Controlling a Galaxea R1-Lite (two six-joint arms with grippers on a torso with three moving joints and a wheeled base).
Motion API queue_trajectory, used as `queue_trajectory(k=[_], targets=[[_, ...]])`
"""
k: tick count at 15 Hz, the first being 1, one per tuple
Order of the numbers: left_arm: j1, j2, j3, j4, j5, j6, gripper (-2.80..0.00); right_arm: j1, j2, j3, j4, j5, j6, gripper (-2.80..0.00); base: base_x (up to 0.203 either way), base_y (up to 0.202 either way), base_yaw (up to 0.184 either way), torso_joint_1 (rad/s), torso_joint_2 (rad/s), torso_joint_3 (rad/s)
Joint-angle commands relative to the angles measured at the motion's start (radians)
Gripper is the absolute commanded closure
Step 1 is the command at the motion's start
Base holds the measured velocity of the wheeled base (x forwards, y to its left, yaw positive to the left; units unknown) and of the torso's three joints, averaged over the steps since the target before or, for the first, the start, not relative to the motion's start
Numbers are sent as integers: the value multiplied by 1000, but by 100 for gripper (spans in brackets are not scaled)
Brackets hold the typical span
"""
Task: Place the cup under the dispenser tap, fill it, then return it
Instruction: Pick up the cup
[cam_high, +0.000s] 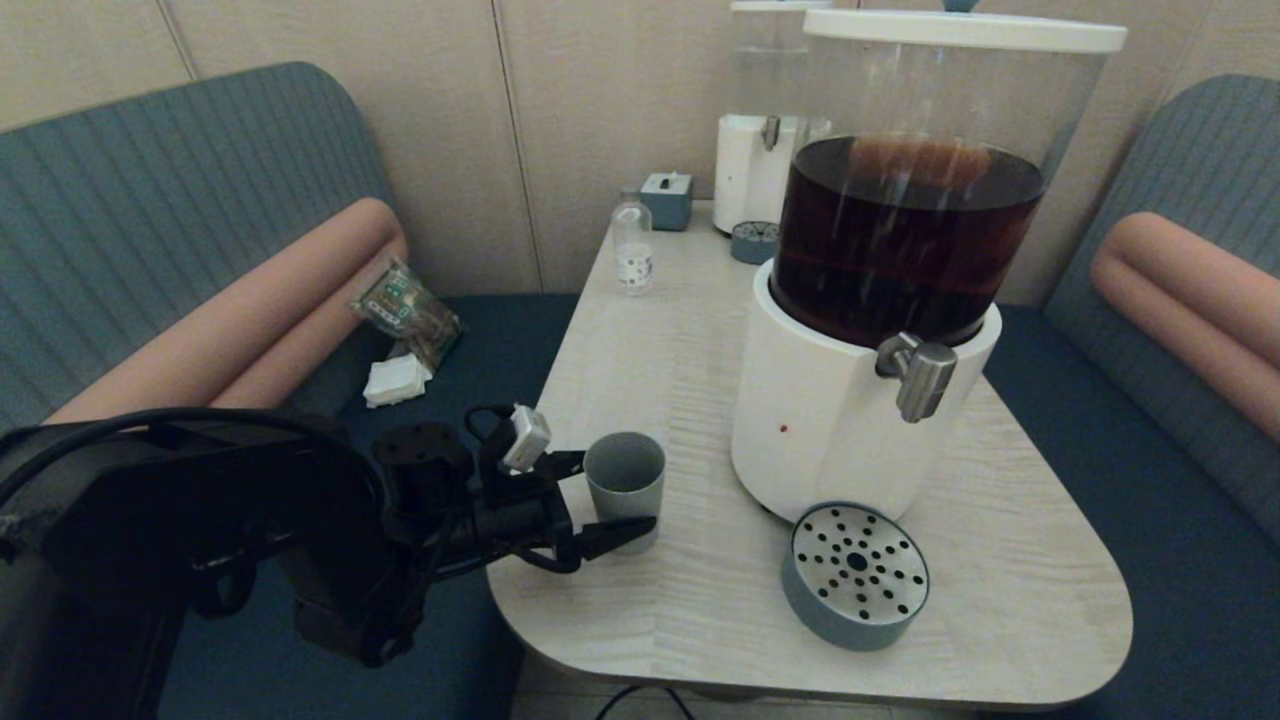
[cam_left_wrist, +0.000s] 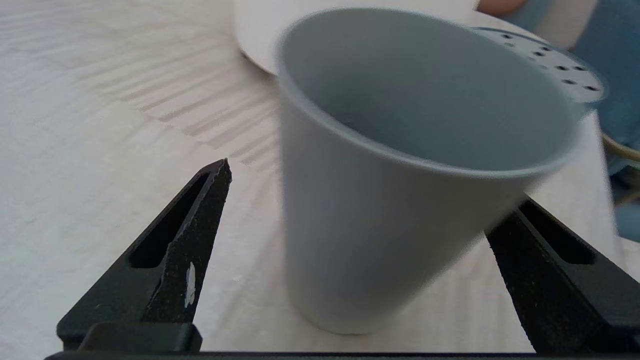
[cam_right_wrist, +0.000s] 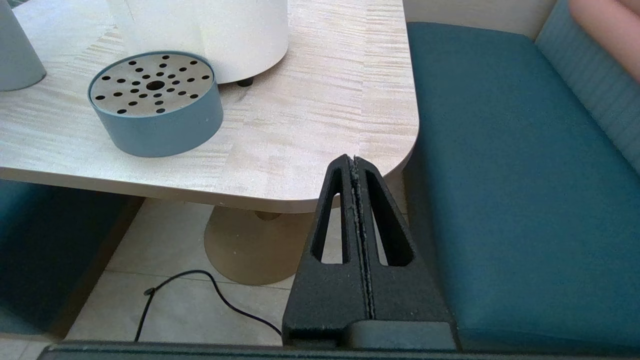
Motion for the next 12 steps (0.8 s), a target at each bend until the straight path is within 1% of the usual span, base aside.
queue_trajectory(k=[1,6,7,8,12], targets=[[-5,10,-13,-8,-3,0,-280,0,-2,0,-1,0,0,0,0,0,0,0,0,0],[-6,20,-27,-8,12,-3,-280,0,-2,0,-1,0,1,0,0,0,0,0,0,0],[-6,21,-27,-8,12,-4,-104,1,-2,0,-1,0,1,0,0,0,0,0,0,0],[-6,21,-27,-8,12,-3,0,0,-2,0,-1,0,1,0,0,0,0,0,0,0],[-8,18,-24,-8,12,-10,0,0,-2,0,-1,0,1,0,0,0,0,0,0,0]])
